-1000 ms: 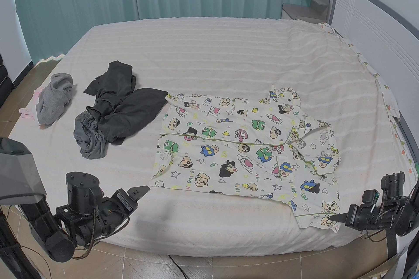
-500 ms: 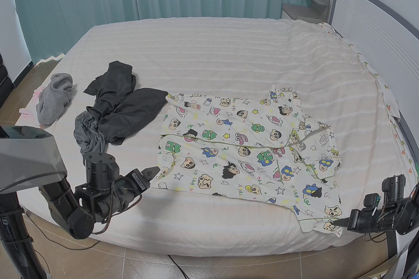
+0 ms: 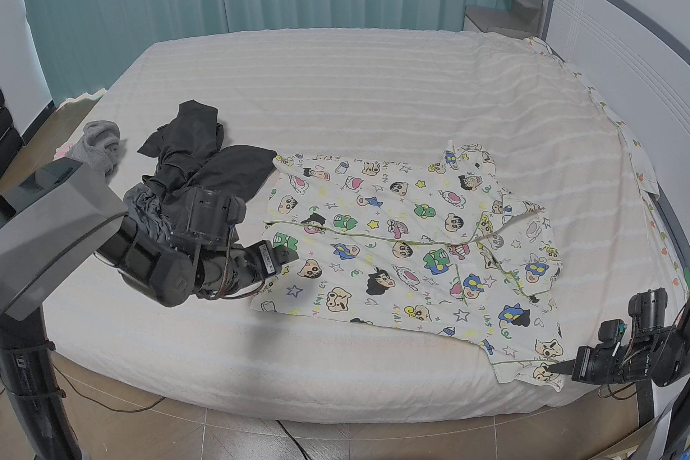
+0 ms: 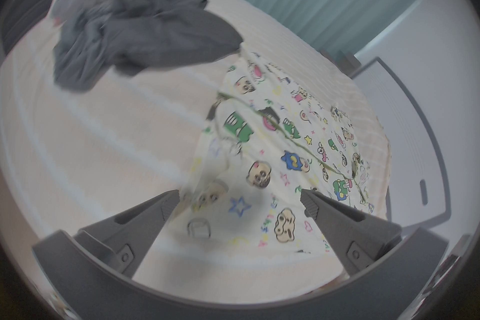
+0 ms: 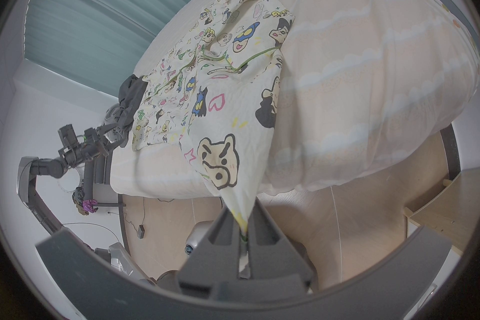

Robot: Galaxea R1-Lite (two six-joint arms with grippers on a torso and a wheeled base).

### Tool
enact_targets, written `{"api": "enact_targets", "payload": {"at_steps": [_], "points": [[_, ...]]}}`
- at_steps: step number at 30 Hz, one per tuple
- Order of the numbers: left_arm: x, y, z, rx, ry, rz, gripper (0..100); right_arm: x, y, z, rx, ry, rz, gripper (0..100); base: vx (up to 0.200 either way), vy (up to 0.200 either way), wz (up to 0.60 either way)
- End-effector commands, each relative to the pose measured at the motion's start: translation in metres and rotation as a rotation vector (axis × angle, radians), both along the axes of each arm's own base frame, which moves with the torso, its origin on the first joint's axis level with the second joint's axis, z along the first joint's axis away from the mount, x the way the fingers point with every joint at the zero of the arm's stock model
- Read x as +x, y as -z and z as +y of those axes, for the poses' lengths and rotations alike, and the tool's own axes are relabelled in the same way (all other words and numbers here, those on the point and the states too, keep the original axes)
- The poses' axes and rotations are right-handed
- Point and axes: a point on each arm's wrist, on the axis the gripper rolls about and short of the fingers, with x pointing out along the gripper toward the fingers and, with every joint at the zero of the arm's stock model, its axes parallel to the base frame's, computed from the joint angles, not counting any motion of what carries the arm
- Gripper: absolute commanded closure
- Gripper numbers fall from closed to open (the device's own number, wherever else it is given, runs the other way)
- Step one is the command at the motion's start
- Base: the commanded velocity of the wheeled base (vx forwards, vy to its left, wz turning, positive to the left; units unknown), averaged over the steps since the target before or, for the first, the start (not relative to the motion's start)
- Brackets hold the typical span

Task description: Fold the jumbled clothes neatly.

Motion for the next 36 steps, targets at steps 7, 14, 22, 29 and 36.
{"api": "enact_targets", "payload": {"at_steps": [7,14,22,29,36], "points": [[0.047,0.031,-0.015,0.306,0.078,0.106,0,-0.004,0.001,0.002,-0.001,-0.015,0.009,100,0.0,0.0,0.0],[0.058,0.039,-0.016,0.405,0.036,0.084,0,-0.004,0.0,0.002,-0.002,-0.018,0.007,100,0.0,0.0,0.0],[0.058,0.049,-0.015,0.462,0.029,0.1,0,-0.005,0.001,0.002,-0.001,-0.018,0.01,100,0.0,0.0,0.0],[0.057,0.034,0.009,0.511,-0.031,0.09,0,-0.005,0.001,0.003,-0.001,-0.019,0.012,100,0.0,0.0,0.0],[0.048,0.033,0.031,0.546,-0.054,0.129,0,-0.005,0.001,0.003,-0.001,-0.019,0.013,100,0.0,0.0,0.0]]}}
